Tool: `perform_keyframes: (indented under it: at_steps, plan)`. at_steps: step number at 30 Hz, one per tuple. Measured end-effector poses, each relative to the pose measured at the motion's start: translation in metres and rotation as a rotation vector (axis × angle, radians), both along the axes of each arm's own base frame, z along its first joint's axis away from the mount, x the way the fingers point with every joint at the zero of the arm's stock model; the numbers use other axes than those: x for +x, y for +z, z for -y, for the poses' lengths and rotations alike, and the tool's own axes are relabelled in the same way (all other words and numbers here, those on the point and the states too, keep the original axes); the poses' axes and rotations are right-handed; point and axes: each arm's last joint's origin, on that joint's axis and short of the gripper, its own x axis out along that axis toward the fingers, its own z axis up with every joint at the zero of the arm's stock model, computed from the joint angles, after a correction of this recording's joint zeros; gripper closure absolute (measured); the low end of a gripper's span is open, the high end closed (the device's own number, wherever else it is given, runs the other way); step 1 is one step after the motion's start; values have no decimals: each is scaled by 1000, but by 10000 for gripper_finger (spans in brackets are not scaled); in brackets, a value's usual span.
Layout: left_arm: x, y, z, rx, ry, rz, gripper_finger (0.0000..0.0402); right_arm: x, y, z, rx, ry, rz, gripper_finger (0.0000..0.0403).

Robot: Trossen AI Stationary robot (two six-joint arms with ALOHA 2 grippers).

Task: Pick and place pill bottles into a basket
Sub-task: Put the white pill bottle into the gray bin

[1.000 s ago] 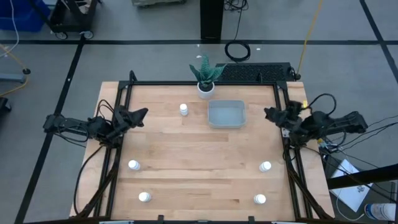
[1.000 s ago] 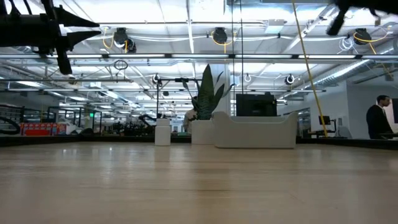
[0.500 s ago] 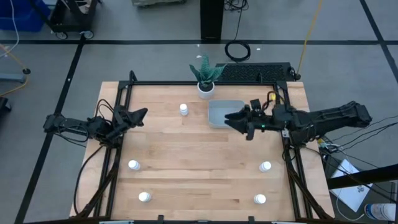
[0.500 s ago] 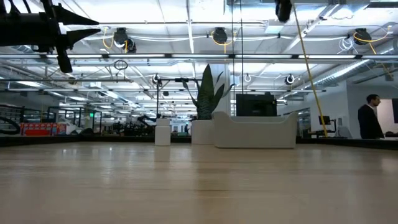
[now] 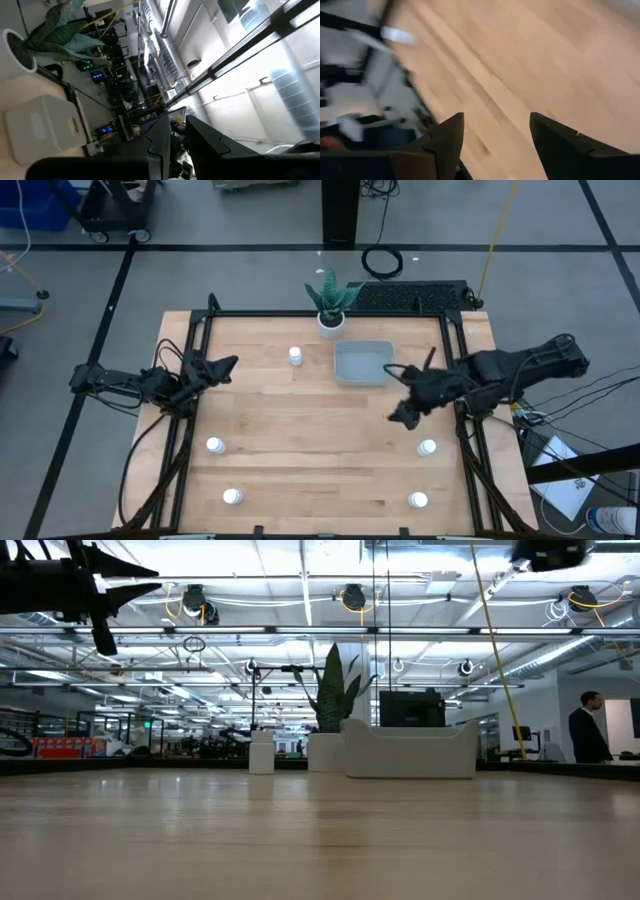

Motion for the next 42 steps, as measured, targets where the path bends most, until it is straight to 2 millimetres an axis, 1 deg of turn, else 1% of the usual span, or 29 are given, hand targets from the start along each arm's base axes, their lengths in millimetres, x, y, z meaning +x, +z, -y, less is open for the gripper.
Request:
perform_keyframes:
  at_steps: [5, 9, 12, 15, 19, 23, 26, 33, 36, 42]
  plan:
    - [1, -3, 0, 63, 21, -61, 337, -22, -15, -11, 90, -93, -280, 185]
    - [2, -6, 0, 111, 39, -113, 337, -32, -24, -19, 130, -156, -402, 185]
    - [3, -8, 0, 129, 54, -152, 337, -32, -31, -26, 137, -206, -454, 182]
    - [4, -12, 0, 133, 56, -193, 337, -30, -40, -33, 138, -253, -506, 170]
    - [5, -14, 0, 137, 55, -214, 337, -27, -52, -41, 129, -295, -554, 144]
    - [5, -14, 0, 139, 56, -214, 337, -26, -65, -43, 123, -312, -569, 120]
    - [5, -14, 0, 139, 56, -213, 337, -25, -76, -44, 134, -329, -570, 109]
    - [5, -14, 0, 133, 54, -210, 337, -27, -101, -45, 176, -343, -616, 115]
    - [5, -14, 0, 133, 54, -209, 337, -27, -105, -45, 194, -335, -631, 116]
    - [5, -14, 0, 131, 54, -207, 337, -31, -114, -44, 173, -338, -655, 116]
